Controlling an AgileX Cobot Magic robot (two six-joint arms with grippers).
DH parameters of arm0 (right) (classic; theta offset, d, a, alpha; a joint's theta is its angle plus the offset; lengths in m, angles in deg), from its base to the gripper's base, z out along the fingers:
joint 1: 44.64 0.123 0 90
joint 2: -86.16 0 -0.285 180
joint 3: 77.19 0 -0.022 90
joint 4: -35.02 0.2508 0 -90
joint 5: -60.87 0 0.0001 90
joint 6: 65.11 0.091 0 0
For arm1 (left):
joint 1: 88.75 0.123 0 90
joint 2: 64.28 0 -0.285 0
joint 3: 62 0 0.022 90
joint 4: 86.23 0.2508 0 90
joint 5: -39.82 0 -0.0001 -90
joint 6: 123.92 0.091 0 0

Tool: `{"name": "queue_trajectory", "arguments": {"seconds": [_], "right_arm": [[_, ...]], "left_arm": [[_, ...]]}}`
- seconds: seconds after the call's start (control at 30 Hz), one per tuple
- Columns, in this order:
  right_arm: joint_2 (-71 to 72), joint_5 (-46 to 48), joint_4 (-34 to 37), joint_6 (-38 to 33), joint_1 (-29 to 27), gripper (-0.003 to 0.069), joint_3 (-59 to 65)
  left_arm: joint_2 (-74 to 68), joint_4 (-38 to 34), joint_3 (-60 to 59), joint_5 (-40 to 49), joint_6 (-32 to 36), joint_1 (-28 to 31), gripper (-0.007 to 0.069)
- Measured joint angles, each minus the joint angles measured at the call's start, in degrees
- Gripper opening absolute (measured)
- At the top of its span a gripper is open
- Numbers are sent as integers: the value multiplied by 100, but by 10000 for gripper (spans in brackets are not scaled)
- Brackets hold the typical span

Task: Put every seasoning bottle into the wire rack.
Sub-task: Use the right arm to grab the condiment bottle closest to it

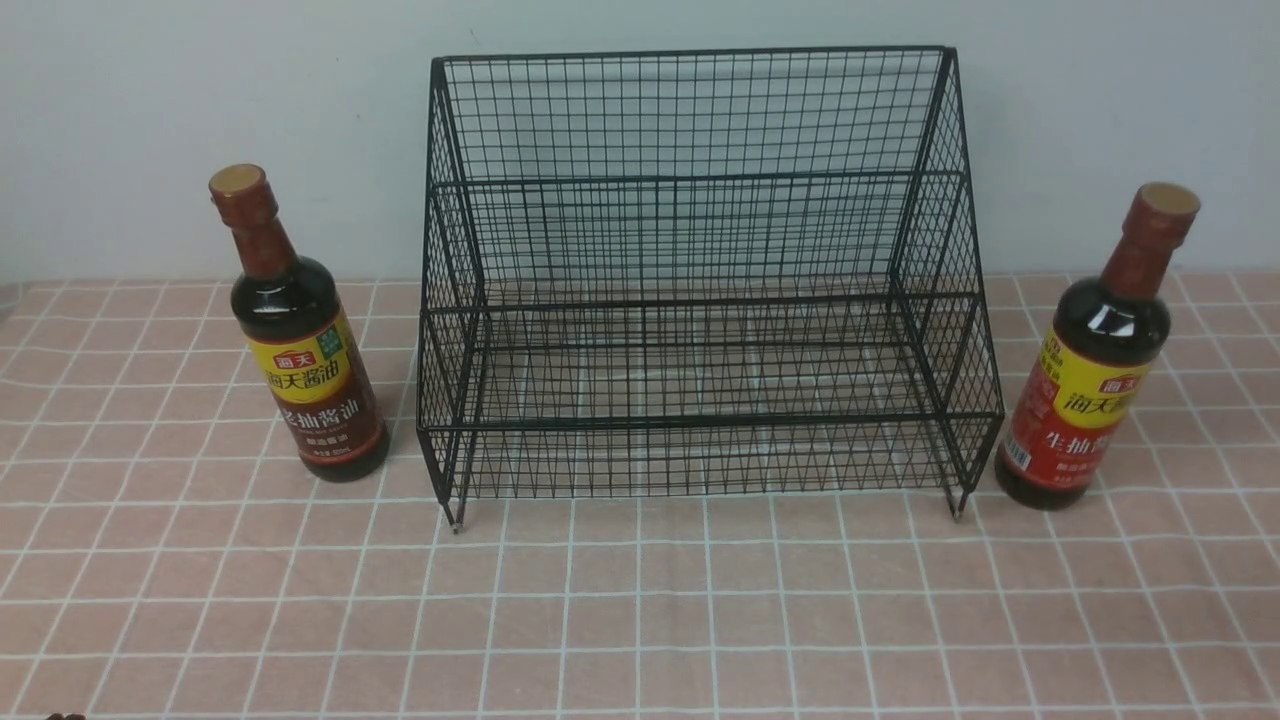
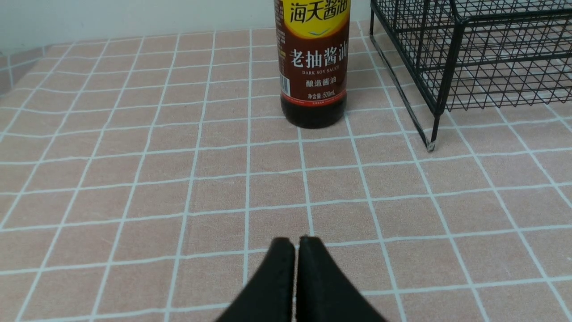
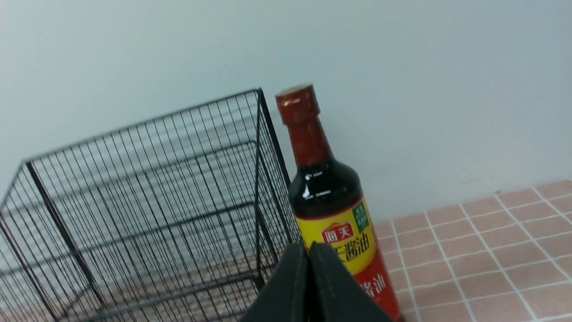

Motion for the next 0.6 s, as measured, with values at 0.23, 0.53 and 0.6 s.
{"name": "queue_trajectory", "arguments": {"seconds": [0.23, 0.53, 0.6], "right_arm": [[0, -415, 511, 30, 0, -8, 0], [-726, -1384, -419, 429, 0, 1, -873], [-1251, -1444, -634, 441, 0, 14, -1190]], "left_arm": [[0, 0, 0, 0, 0, 0, -7], [0, 0, 0, 0, 0, 0, -7], [0, 0, 0, 0, 0, 0, -7]]}}
